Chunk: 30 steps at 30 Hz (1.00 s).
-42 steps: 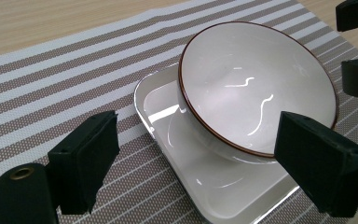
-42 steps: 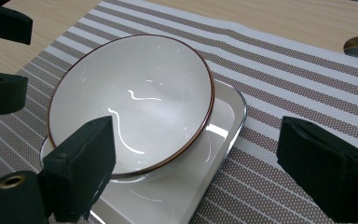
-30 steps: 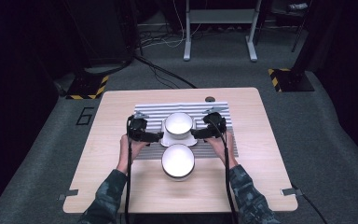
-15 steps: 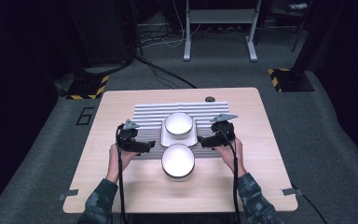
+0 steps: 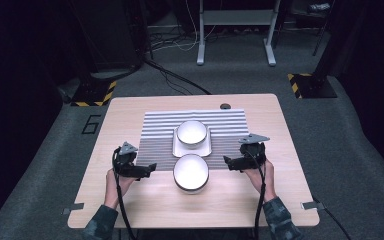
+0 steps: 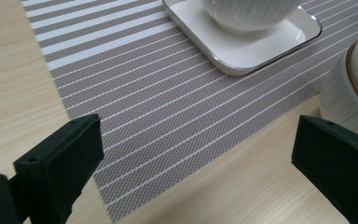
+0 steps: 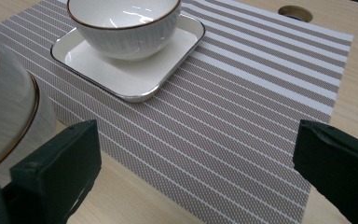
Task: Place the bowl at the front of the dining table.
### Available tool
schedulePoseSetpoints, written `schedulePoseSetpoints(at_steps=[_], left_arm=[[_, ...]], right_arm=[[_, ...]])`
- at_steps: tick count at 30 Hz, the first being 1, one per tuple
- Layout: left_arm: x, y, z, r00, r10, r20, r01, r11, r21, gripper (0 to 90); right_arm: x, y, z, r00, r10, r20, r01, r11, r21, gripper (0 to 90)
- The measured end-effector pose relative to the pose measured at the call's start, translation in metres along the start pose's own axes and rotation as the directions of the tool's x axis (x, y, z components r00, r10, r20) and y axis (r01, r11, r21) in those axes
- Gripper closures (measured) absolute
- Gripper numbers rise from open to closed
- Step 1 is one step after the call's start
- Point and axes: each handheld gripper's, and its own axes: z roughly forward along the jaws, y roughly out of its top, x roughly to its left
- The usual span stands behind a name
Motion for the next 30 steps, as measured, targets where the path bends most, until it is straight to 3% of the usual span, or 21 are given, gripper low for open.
schedulePoseSetpoints(at_steps=[10,15,17,25,30], left_arm=[[0.009,-0.031,-0.022,0.9979,-0.057,-0.031,0.055,0.9977,-0.040,0.1],[0.013,-0.050,-0.030,0.9952,-0.066,-0.072,0.064,0.9976,-0.028,0.1],[0.015,-0.056,-0.032,0.9931,-0.068,-0.095,0.066,0.9974,-0.029,0.1],[0.024,-0.081,-0.042,0.9835,-0.122,-0.134,0.116,0.9921,-0.048,0.0],[0.026,-0.092,-0.048,0.9769,-0.128,-0.171,0.122,0.9917,-0.040,0.0]], right_arm=[[-0.006,-0.028,-0.014,0.9996,0.005,0.028,-0.005,1.000,0.007,0.0],[-0.007,-0.043,-0.020,0.9986,0.001,0.053,-0.001,1.000,0.012,0.0],[-0.008,-0.048,-0.023,0.9969,0.003,0.079,-0.004,1.000,0.015,0.0],[-0.017,-0.068,-0.041,0.9931,0.036,0.111,-0.035,0.999,-0.011,0.0],[-0.027,-0.085,-0.050,0.9875,0.069,0.142,-0.068,0.998,-0.018,0.0]])
